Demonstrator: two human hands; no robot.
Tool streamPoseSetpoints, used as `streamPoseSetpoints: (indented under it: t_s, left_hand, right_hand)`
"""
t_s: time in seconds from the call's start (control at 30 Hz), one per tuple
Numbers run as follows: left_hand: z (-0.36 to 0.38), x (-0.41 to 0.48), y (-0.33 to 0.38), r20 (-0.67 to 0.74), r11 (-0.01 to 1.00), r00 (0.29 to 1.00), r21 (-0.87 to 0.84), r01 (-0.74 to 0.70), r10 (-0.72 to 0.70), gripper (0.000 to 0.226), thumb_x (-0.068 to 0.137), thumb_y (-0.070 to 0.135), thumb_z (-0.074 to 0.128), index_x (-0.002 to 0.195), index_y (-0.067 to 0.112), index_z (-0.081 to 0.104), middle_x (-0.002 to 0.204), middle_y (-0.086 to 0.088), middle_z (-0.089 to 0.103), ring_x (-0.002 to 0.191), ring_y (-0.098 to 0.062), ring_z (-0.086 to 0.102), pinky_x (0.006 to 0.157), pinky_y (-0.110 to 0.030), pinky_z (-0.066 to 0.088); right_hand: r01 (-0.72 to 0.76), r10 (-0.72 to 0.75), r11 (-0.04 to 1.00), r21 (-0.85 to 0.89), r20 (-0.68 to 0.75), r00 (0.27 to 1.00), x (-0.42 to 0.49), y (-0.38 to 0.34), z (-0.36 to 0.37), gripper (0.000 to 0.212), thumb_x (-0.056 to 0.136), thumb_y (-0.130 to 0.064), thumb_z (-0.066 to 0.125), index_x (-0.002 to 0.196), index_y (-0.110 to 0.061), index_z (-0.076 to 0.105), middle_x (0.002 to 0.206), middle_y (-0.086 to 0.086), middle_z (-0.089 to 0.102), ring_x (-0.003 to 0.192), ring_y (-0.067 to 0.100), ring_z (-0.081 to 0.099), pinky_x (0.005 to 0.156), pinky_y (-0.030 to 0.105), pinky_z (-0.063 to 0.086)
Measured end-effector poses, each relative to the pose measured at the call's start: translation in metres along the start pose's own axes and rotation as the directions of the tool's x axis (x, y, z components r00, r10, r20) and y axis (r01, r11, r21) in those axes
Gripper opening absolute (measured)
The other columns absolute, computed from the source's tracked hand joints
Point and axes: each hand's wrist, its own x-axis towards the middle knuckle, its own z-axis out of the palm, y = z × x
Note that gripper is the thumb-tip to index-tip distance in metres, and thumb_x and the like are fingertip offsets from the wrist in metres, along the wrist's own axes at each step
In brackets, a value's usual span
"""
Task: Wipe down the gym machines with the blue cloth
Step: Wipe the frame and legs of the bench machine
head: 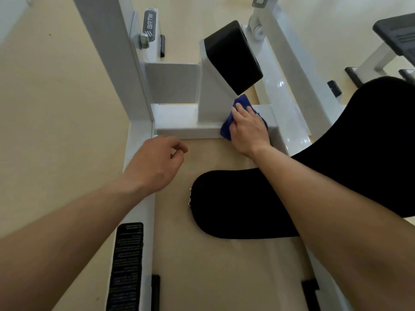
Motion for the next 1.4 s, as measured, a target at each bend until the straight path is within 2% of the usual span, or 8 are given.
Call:
streamPoseSetpoints:
  t_s: [0.1, 0.37, 0.57, 0.73, 0.87, 0.93, 1.03, 1.4]
  left_hand:
    - [-0.003, 0.000, 0.003, -0.010, 0.999, 0.999, 0.023, -0.032, 0.032, 0.019, 0.094, 0.022, 0.054, 0.100, 0.026, 0.071, 0.091, 0.013, 0.062, 0.081, -0.007, 0.057, 0.076, -0.024, 0.040]
    - [-0.015, -0.004, -0.004, -0.018, 0.999, 0.999, 0.035, -0.041, 0.041, 0.019, 0.094, 0.024, 0.052, 0.101, 0.027, 0.070, 0.104, 0.013, 0.062, 0.083, -0.006, 0.060, 0.076, -0.025, 0.043]
    - [0.008, 0.008, 0.012, 0.006, 0.997, 0.999, -0.058, -0.053, 0.053, 0.021, 0.093, 0.023, 0.054, 0.107, 0.027, 0.070, 0.104, 0.015, 0.066, 0.089, -0.008, 0.063, 0.085, -0.027, 0.049]
    - [0.051, 0.032, 0.041, 0.021, 0.987, 0.987, -0.034, -0.157, 0.158, 0.029, 0.089, 0.024, 0.059, 0.118, 0.024, 0.064, 0.115, 0.004, 0.067, 0.099, -0.017, 0.063, 0.092, -0.035, 0.050]
    - [0.086, 0.058, 0.073, -0.062, 0.914, 0.922, 0.174, -0.366, 0.381, 0.046, 0.094, 0.018, 0.058, 0.139, 0.014, 0.048, 0.141, -0.006, 0.049, 0.130, -0.025, 0.044, 0.107, -0.039, 0.041]
    - [0.103, 0.075, 0.082, 0.023, 0.806, 0.867, 0.358, -0.472, 0.498, 0.052, 0.099, 0.011, 0.047, 0.150, 0.007, 0.033, 0.158, -0.013, 0.029, 0.146, -0.029, 0.024, 0.119, -0.041, 0.025]
    - [0.126, 0.103, 0.085, 0.172, 0.748, 0.894, 0.495, -0.442, 0.415, 0.057, 0.104, 0.011, 0.035, 0.155, 0.005, 0.010, 0.163, -0.017, 0.008, 0.151, -0.031, 0.009, 0.122, -0.042, 0.015]
    - [0.152, 0.132, 0.091, 0.037, 0.766, 0.900, 0.512, -0.389, 0.433, 0.060, 0.105, 0.035, 0.038, 0.155, 0.010, 0.018, 0.160, -0.015, 0.023, 0.148, -0.029, 0.023, 0.120, -0.041, 0.018]
  right_hand:
    - [0.088, -0.087, 0.996, -0.019, 0.003, 0.996, -0.008, 0.012, -0.004, 0.050, 0.107, -0.037, 0.029, 0.155, -0.027, 0.027, 0.164, -0.004, 0.021, 0.152, 0.021, 0.014, 0.123, 0.038, 0.012]
    - [-0.239, 0.236, 0.969, -0.064, -0.044, 0.971, -0.013, 0.037, -0.005, 0.056, 0.106, -0.042, 0.021, 0.158, -0.021, 0.017, 0.165, 0.008, 0.014, 0.151, 0.034, 0.011, 0.123, 0.044, 0.011]
    - [0.055, -0.039, 0.991, -0.124, 0.129, 0.991, -0.028, 0.036, -0.015, 0.075, 0.098, -0.033, 0.053, 0.159, -0.026, 0.009, 0.167, 0.002, 0.006, 0.153, 0.028, 0.004, 0.124, 0.042, 0.010]
    - [0.092, -0.081, 0.995, -0.027, 0.283, 0.956, -0.026, 0.039, -0.026, 0.085, 0.094, -0.019, 0.056, 0.159, -0.028, 0.003, 0.167, -0.005, -0.005, 0.153, 0.018, -0.006, 0.123, 0.041, 0.009]
    - [0.088, -0.063, 0.982, -0.167, 0.150, 0.987, -0.018, 0.050, -0.025, 0.076, 0.098, -0.025, 0.057, 0.157, -0.040, 0.011, 0.166, -0.011, 0.007, 0.153, 0.015, 0.008, 0.119, 0.042, 0.024]
    - [-0.019, 0.034, 0.973, -0.228, 0.061, 0.998, -0.012, 0.058, -0.027, 0.069, 0.099, -0.028, 0.054, 0.155, -0.042, 0.017, 0.165, -0.010, 0.014, 0.151, 0.018, 0.019, 0.114, 0.043, 0.031]
    - [-0.166, 0.172, 0.956, -0.243, 0.003, 0.985, -0.010, 0.063, -0.025, 0.065, 0.098, -0.020, 0.051, 0.154, -0.037, 0.024, 0.164, -0.006, 0.020, 0.145, 0.025, 0.032, 0.109, 0.047, 0.036]
    - [-0.197, 0.169, 0.978, -0.074, -0.284, 0.944, 0.003, 0.084, 0.007, 0.047, 0.104, -0.025, 0.046, 0.150, -0.035, 0.038, 0.151, 0.000, 0.045, 0.129, 0.030, 0.050, 0.107, 0.043, 0.043]
